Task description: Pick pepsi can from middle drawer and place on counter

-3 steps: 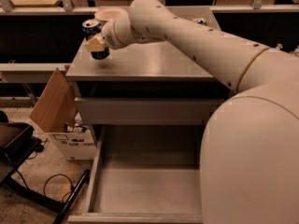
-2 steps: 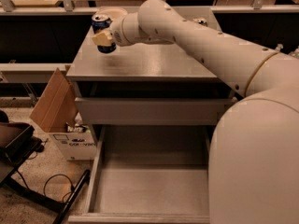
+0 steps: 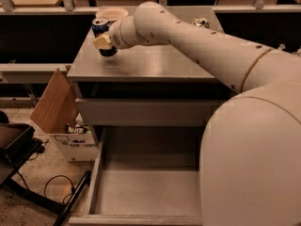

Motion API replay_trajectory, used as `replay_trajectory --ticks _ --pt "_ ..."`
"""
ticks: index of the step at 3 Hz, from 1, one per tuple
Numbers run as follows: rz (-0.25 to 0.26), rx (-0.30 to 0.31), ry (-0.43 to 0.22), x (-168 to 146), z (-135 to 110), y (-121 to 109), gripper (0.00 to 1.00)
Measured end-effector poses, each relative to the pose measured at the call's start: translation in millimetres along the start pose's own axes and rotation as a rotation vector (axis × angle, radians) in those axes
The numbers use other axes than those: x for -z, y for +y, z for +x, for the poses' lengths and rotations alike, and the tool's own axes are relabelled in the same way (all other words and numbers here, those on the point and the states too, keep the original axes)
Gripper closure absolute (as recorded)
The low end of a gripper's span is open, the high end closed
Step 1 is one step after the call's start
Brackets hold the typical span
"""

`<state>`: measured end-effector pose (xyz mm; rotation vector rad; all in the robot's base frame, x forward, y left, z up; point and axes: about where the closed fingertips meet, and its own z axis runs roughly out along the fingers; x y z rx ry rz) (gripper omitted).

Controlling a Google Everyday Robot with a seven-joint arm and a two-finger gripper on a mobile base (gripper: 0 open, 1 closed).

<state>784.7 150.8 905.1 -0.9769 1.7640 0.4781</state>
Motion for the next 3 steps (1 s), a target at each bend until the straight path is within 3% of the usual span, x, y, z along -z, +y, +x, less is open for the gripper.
replay_trajectory --ticks 1,3 --pt "0.024 -0.034 0.047 -15.3 36.6 -2.1 1.00" --pt "0.027 -0.039 0.051 -14.9 36.2 -2.6 0.61"
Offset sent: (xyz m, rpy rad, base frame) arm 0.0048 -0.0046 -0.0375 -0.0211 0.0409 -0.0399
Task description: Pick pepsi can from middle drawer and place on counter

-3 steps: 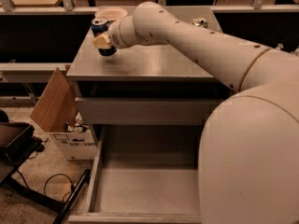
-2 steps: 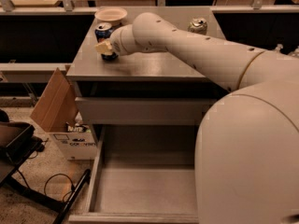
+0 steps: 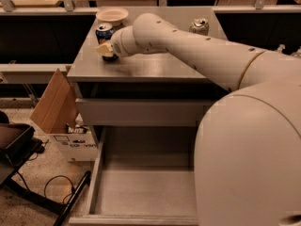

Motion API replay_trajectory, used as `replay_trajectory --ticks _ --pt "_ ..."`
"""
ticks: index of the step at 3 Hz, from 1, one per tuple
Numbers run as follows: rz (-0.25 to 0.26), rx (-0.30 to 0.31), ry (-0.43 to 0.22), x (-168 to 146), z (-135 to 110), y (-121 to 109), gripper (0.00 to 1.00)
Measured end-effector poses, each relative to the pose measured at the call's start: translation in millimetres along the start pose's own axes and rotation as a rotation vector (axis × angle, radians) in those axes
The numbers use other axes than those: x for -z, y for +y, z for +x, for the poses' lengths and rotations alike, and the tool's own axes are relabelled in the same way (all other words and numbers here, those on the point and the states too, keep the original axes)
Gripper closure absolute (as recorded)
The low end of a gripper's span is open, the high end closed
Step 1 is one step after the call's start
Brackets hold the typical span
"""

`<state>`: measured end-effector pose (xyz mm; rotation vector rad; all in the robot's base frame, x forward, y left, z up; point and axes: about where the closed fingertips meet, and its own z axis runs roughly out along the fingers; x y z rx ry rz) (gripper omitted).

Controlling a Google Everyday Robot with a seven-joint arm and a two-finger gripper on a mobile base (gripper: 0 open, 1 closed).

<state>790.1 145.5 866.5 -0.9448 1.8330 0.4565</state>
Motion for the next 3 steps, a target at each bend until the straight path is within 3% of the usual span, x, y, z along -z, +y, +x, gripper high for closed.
replay_trajectory --ticks 2,3 --pt "-0.007 0.001 0.002 -3.7 0.9 3.9 0.15" --pt "-0.010 0.001 0.003 -5.3 1.4 5.6 0.00"
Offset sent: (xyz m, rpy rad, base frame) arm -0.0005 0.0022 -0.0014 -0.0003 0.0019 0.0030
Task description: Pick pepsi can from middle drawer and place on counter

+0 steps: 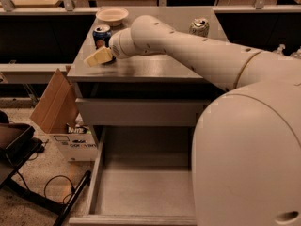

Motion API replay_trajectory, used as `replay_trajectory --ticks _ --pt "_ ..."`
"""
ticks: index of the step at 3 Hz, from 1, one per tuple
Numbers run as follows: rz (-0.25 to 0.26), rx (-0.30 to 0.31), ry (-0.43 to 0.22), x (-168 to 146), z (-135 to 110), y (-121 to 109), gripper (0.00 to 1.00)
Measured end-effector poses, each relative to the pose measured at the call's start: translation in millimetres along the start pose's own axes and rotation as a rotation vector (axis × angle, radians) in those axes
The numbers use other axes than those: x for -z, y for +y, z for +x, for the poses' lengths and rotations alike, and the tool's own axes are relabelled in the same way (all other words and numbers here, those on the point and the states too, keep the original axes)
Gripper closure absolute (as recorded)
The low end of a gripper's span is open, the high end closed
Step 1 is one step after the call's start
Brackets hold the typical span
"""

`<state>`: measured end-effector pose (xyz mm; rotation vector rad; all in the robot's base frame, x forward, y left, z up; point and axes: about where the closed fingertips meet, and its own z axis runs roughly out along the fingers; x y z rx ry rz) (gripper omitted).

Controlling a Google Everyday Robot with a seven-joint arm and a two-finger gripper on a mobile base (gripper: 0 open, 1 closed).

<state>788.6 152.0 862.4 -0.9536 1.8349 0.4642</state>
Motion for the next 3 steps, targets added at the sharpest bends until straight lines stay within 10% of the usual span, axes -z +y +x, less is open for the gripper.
replay_trajectory --ticks 3 --pt "-0.031 0.063 0.041 68.1 -50.0 33.5 0.00"
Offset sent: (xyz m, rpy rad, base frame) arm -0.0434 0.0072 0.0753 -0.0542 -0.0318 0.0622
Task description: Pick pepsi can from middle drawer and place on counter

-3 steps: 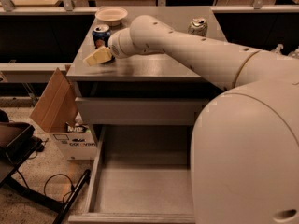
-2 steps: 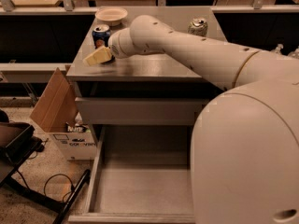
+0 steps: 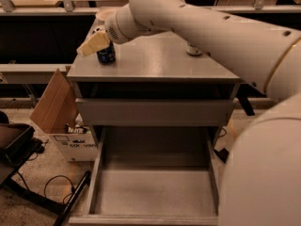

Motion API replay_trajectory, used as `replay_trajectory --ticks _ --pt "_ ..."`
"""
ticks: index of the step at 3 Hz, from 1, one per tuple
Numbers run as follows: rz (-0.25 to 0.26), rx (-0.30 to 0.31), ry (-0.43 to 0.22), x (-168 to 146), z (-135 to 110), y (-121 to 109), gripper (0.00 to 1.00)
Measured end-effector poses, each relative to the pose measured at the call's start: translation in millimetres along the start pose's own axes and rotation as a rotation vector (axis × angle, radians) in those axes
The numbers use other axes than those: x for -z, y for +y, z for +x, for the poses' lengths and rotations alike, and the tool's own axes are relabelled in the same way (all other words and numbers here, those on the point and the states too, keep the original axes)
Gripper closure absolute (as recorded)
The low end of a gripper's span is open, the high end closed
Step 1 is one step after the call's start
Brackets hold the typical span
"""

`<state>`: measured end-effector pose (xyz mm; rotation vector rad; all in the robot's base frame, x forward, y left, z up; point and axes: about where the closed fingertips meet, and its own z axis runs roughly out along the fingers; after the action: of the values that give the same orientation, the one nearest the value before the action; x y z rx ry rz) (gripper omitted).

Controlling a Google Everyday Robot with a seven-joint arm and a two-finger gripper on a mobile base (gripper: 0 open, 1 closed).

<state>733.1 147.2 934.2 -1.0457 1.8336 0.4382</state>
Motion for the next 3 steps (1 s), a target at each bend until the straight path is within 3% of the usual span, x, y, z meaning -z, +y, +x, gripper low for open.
replay_trajectory --ticks 1,2,3 --pt "-0.054 0.043 0.023 69.0 -13.6 30.5 0.00" --pt "-0.136 0.085 0.047 132.9 -9.5 54.5 0.00" --pt "-0.183 0.079 0.043 177.0 11.0 64.0 0.00"
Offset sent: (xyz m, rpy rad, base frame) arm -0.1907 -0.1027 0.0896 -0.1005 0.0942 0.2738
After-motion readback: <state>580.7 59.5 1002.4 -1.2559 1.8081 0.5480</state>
